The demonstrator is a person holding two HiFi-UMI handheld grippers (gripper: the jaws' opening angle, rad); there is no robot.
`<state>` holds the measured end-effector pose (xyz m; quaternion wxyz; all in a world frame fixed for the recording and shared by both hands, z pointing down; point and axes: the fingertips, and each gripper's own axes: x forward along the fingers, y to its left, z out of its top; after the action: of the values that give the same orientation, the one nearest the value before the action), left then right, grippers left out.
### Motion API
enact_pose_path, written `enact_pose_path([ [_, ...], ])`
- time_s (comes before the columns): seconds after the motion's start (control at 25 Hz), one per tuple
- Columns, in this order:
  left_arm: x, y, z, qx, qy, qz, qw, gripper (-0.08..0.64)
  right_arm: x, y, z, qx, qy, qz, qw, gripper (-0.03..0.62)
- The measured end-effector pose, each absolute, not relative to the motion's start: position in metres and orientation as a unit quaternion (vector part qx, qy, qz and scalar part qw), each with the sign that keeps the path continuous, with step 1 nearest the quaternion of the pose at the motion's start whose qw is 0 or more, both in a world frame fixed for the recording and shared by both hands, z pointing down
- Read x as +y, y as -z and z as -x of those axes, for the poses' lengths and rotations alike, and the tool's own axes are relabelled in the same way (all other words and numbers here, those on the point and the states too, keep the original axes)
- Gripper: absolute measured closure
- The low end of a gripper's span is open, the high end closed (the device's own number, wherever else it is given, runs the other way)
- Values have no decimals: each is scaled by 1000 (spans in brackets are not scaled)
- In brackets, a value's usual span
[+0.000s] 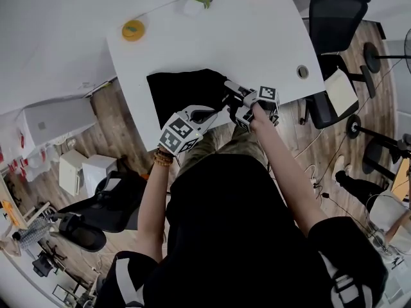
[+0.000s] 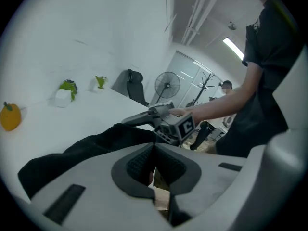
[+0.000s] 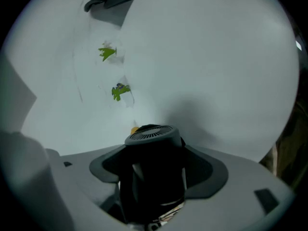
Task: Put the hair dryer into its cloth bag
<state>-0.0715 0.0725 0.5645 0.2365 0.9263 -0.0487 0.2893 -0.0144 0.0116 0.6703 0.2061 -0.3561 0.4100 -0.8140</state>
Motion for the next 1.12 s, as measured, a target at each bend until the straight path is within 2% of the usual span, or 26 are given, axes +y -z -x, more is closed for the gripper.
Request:
enact_pose_path([
  [0.2, 78, -568, 63, -24, -285, -928, 239, 531, 1, -689, -4, 304, 802, 437, 272, 216],
  [0.32, 57, -588, 62, -85, -296, -920, 242, 531, -6, -683, 10, 291, 805, 416, 306, 262],
  [0.6, 26, -602, 68, -159, -257, -906, 298, 531, -15, -674, 43, 482, 790, 344, 160, 265],
  [0.8, -3, -574, 91, -214, -156, -895, 359, 531, 4, -662, 45, 670, 685, 287, 18, 265],
  [0.88, -16, -564, 105, -234, -124, -886, 380, 531, 6, -652, 42, 703, 651, 287, 9, 276],
  [0.96, -23, -560, 115, -243, -112, -883, 386, 531, 2, -649, 41, 692, 658, 294, 27, 325],
  [1.08, -25, -557, 125, -255, -121, -883, 374, 531, 4, -649, 40, 692, 650, 314, 25, 360],
  [1.12, -26, -556, 129, -260, -127, -884, 367, 531, 5, -644, 41, 705, 633, 319, 22, 351],
])
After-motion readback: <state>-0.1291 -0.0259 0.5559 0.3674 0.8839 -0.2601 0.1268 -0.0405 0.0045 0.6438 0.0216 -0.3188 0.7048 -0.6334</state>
